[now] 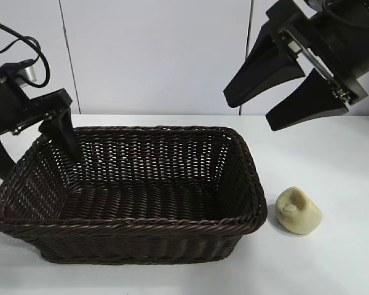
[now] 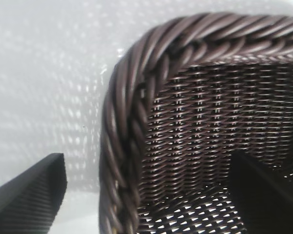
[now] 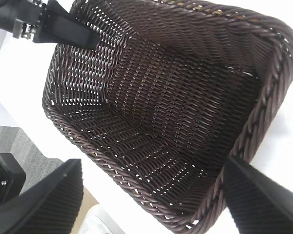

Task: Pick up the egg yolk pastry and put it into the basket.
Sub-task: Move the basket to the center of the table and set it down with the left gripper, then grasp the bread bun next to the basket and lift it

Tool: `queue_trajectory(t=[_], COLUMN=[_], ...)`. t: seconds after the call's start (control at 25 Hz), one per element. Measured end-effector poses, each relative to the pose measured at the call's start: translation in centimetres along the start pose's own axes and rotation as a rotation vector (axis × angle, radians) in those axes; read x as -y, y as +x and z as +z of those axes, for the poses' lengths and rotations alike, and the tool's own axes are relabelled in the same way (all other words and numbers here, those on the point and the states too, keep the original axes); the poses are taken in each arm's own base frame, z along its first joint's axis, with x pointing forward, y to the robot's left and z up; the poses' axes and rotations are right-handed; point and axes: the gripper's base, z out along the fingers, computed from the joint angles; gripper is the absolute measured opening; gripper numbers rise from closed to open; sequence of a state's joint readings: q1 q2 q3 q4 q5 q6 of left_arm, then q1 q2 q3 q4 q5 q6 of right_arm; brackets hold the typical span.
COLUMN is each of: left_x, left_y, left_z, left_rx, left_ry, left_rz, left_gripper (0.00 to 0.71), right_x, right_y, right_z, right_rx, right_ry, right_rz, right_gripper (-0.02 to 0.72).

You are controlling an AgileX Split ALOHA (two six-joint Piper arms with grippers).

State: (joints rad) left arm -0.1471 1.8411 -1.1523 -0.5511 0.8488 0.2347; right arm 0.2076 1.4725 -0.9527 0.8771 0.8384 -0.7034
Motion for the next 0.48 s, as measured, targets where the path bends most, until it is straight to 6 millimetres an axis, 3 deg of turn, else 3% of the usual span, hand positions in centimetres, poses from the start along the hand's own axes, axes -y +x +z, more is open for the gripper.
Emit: queue_trajectory(t=[0.48], left_x=[1.4], left_y=[1.5], left_z=[-7.3], left_rx=[0.140], left_ry=[-0.159], left_rz=[0.227], left_gripper=[0.666], right_x=[0.0], right_y=[0.0], right_z=[0.0], right_rx=[0.000], right_ry=[0.000], right_rz=[0.000], right_gripper=[0.567])
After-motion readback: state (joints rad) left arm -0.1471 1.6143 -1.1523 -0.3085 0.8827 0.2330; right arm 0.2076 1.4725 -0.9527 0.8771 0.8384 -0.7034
